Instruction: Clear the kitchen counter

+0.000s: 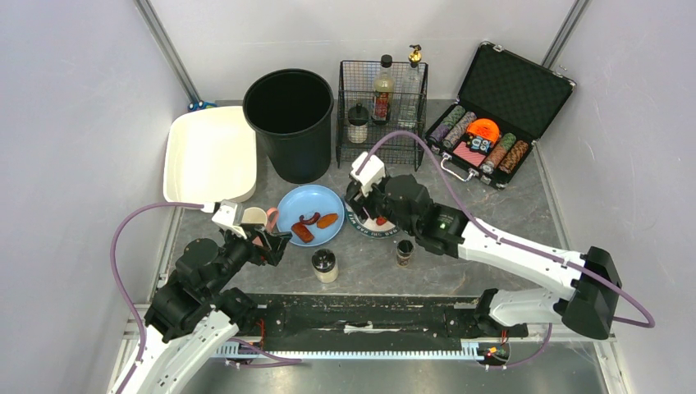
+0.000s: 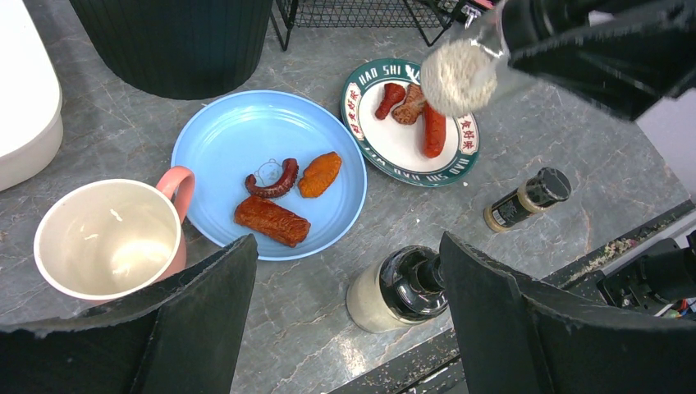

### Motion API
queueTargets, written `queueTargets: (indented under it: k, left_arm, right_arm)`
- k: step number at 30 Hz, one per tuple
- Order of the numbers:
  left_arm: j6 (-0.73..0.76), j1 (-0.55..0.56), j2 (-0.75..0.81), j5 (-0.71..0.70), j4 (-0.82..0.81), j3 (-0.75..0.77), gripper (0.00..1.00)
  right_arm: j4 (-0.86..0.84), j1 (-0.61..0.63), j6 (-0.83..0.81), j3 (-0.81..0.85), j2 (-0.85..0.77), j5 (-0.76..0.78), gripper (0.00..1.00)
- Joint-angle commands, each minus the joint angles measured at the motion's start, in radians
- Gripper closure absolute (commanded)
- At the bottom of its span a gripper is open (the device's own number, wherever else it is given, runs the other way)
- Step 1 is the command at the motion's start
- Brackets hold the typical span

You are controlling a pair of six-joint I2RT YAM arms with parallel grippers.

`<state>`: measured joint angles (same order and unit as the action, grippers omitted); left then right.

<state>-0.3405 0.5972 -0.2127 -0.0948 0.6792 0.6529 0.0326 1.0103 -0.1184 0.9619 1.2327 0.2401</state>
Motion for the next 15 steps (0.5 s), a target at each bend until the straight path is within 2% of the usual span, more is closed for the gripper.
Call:
queueTargets:
  k: [1, 7, 15]
  left_arm:
    - [0.041, 0.003, 0.002, 0.008, -0.026, -0.002, 0.13]
    - [0.041, 0.004, 0.002, 0.008, -0.026, -0.002, 0.13]
    - [0.041, 0.004, -0.005, 0.01, -0.026, -0.002, 0.13]
  right_arm:
    - [-0.068, -0.06, -0.008, 0.127, 0.036, 0.099, 1.0]
    - [-0.039, -0.188, 0.024, 0.245, 0.105, 0.098, 1.0]
    - [-0.08, -0.309, 0.069, 0.328, 0.188, 0.134, 1.0]
